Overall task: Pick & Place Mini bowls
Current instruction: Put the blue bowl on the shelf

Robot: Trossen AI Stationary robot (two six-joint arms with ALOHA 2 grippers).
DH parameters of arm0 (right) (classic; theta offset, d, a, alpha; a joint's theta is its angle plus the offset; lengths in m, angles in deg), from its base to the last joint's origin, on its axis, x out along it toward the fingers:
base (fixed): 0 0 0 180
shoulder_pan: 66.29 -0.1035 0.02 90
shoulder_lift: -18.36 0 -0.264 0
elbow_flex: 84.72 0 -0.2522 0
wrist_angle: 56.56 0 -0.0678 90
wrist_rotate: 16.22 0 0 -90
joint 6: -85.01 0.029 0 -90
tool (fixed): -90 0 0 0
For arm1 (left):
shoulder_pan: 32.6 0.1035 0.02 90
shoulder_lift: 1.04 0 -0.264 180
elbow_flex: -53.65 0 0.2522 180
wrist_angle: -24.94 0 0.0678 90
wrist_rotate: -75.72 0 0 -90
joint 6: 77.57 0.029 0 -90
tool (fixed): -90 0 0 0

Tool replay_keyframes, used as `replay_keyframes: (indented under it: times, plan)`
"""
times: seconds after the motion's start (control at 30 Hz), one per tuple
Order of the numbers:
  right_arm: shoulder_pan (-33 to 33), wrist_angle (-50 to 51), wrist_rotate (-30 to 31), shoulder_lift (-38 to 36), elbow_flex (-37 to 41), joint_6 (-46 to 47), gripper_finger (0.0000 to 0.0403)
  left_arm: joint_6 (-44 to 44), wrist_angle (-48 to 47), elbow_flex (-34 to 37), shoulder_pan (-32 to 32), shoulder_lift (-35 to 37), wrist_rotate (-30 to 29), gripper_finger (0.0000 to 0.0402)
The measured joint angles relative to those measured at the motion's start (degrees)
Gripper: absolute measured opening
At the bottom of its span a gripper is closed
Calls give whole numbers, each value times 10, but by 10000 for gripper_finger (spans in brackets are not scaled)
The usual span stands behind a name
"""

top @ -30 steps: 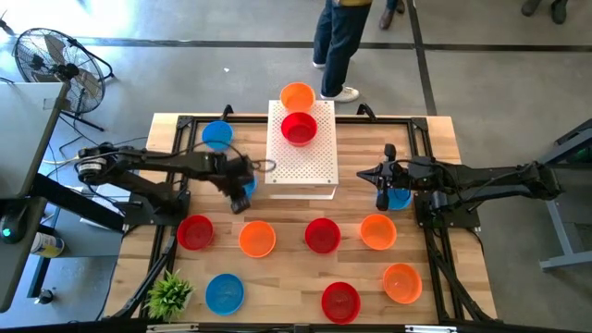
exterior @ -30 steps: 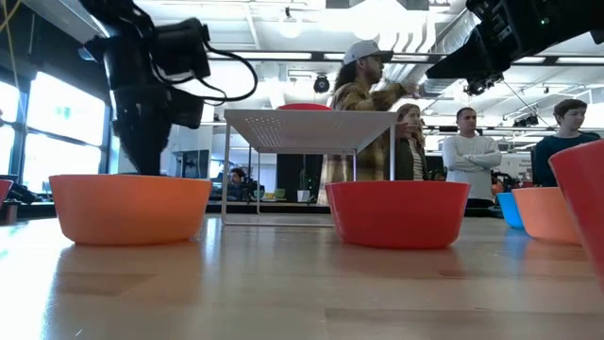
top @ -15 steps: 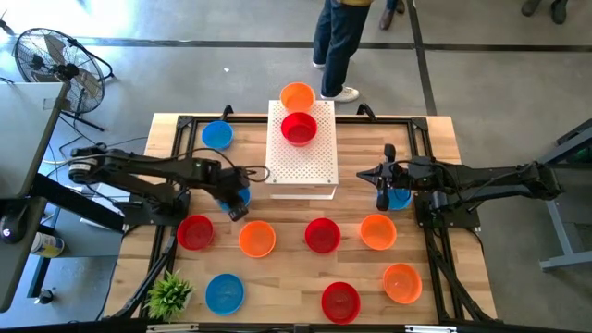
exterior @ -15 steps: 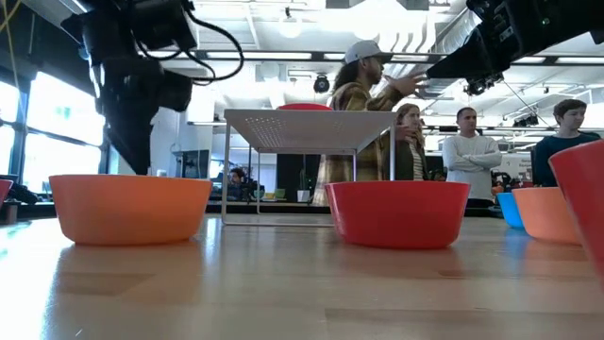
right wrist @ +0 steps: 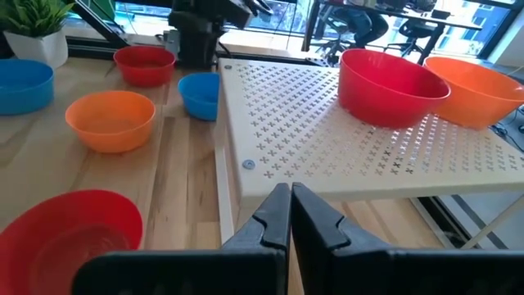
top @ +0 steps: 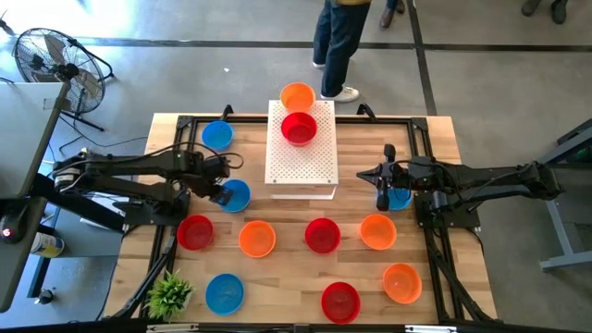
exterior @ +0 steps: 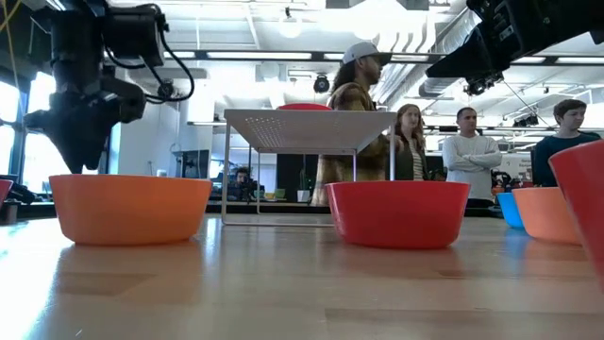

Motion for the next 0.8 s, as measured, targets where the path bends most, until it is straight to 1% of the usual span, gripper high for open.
replay_keyframes:
  times: [0.13, 0.23, 0.33, 0.47, 0.63, 0.7, 0.8]
  plan:
    - [0, 1, 0, 0, 0, 0, 1, 1, 26, 25, 27, -4, 2, 152]
    - [0, 2, -2, 0, 0, -2, 1, 0, 64, 45, 47, -4, 22, 151]
    - [0, 2, -3, 0, 0, -3, 2, 7, 93, 65, 59, -4, 42, 139]
    - [0, 2, -3, 0, 0, -6, 1, 9, 113, 83, 60, -4, 49, 98]
    - [0, 2, -3, 0, 0, -11, 1, 33, 111, 85, 60, 1, 49, 14]
    - [0, 2, -3, 0, 0, -11, 1, 39, 104, 81, 60, 2, 48, 9]
    - [0, 2, -3, 0, 0, -11, 0, 51, 67, 56, 60, 1, 38, 6]
